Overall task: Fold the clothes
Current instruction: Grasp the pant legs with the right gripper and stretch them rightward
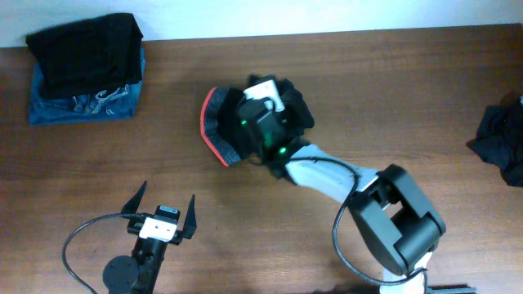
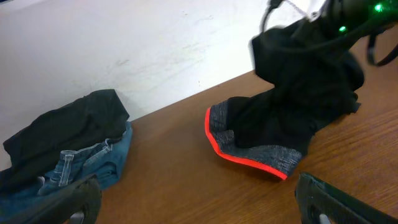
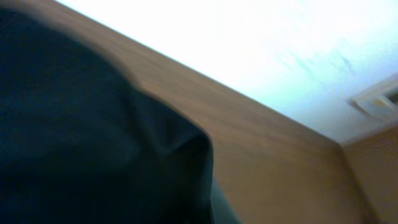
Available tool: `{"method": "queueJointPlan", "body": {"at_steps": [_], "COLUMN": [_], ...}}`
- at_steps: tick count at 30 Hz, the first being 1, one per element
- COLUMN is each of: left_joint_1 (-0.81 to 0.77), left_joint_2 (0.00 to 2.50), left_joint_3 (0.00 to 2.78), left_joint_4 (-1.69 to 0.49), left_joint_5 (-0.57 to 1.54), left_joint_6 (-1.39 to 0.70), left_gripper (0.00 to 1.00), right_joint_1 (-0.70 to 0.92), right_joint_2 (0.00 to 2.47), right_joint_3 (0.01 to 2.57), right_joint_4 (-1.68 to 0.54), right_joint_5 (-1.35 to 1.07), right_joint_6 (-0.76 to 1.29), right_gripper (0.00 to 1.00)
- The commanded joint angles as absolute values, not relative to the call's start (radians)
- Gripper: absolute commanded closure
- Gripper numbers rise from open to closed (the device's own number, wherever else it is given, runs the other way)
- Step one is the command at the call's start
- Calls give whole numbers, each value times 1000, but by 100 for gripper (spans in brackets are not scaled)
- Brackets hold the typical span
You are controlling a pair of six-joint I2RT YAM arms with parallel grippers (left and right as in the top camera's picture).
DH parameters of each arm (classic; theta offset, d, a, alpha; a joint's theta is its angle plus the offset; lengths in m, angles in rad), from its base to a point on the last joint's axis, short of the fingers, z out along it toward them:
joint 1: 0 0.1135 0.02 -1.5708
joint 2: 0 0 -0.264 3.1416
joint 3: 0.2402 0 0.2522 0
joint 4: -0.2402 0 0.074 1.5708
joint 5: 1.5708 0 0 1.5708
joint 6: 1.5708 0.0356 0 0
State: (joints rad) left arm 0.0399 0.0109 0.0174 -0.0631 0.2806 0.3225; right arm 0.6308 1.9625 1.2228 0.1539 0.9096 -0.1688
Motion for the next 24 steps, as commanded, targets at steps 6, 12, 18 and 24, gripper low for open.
{"method": "queueJointPlan", "body": {"at_steps": [6, 12, 18, 24], "left_joint_1": [44, 44, 44, 44], "left_joint_2": [5, 5, 5, 5], "left_joint_3": [14, 14, 14, 14], "left_joint_4": [-65, -65, -65, -65], "left_joint_5": [285, 285, 285, 285], "left_joint_6": [331, 331, 331, 331], "left_gripper": [1, 1, 1, 1], "right_joint_1": [380, 246, 181, 119], "right_joint_2": [1936, 1936, 1936, 1937], "right_joint_3": [1236, 1236, 1236, 1235], "right_joint_4": [16, -47, -146, -200], "right_joint_5": [981, 976, 948, 800], "right_joint_6": [-111, -111, 16, 42], "right_gripper": [96, 96, 96, 96]}}
